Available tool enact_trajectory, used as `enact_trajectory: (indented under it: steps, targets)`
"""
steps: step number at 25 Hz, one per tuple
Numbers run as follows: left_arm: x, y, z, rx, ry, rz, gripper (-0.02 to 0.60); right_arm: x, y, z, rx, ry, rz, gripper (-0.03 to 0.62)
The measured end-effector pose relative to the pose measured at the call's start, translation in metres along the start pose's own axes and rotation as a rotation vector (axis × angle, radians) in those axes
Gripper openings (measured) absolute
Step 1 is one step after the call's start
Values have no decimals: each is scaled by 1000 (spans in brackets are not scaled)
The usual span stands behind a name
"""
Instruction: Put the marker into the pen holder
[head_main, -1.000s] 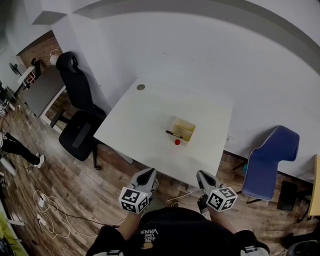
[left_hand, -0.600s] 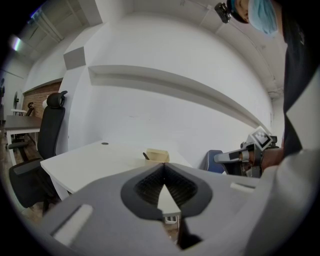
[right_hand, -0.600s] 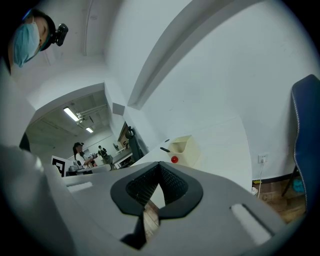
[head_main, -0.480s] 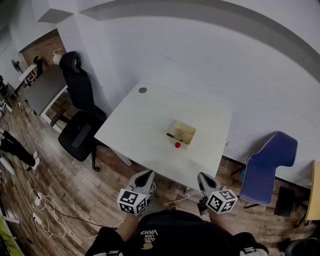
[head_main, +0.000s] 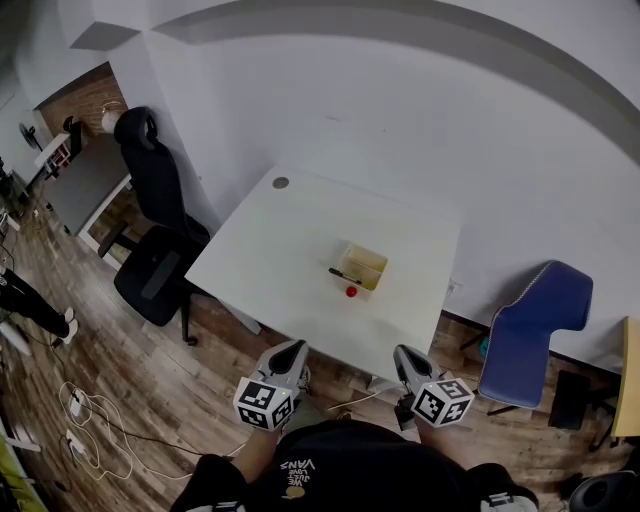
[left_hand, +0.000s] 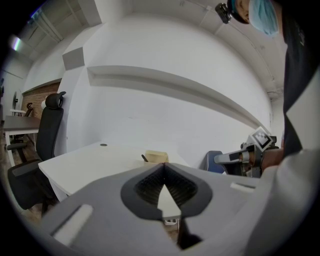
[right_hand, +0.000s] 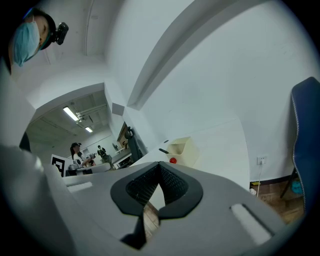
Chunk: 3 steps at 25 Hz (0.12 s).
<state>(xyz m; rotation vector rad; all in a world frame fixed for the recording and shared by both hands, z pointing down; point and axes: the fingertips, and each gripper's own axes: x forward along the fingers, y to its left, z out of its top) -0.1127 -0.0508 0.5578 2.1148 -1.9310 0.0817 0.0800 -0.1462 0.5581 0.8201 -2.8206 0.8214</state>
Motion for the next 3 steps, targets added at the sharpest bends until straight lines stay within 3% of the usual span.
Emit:
enact_trajectory:
  steps: [3]
  targets:
    - [5, -1, 2, 2, 0, -3, 52, 2, -2, 2, 0, 3, 1, 2]
